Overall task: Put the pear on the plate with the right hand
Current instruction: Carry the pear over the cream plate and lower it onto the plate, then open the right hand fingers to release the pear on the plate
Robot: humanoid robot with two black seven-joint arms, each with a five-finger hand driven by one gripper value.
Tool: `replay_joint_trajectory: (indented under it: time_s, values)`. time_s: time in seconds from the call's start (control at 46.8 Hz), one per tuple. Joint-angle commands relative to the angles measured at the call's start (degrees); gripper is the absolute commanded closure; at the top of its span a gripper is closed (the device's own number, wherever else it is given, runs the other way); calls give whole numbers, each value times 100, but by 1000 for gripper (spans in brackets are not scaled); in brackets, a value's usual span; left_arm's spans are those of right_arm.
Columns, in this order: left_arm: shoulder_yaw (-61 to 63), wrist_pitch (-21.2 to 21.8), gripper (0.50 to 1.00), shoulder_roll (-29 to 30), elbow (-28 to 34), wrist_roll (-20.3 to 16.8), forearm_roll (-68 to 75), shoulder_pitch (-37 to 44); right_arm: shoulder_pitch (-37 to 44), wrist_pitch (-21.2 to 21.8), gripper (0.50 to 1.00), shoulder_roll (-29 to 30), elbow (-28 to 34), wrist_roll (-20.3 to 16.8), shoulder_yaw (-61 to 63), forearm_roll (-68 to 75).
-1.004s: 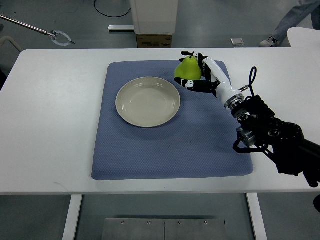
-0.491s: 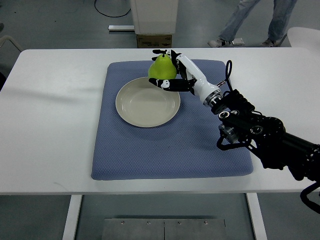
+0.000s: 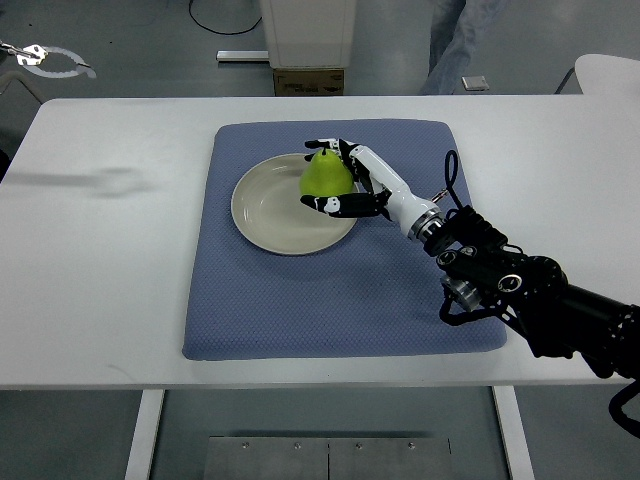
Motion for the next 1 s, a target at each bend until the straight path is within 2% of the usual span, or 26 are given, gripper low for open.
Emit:
replay_joint_trajectory:
  time_s: [0.0,0.192,0.427,0.556,0.62,0.726,0.791,0.983]
  values:
    - [0,-1,500,0,0,-2,0,0,-54,-16,1000,0,-13,0,-100,2]
    - [0,-1,500,0,0,-2,0,0,-150,-68,1000,0,-49,0,-135,29]
    - [0,-1,500,0,0,7,0,0,-142,-437,1000,0,-75,0,-118,81]
    - [0,-1,500,0,0,-1,0,0,-142,-508,792,0,-84,0,-109,90]
    - [0,-1,500,0,0,7,0,0,-142,-517,647,0,-84,0,-109,90]
    - [0,-1,500,0,0,-1,0,0,-142,-517,526,0,-75,0,-109,90]
    - [0,-1,500,0,0,7,0,0,-150,-517,511,0,-75,0,-109,90]
    - [0,-1,500,0,0,-2,0,0,-142,-517,507,0,-75,0,-109,90]
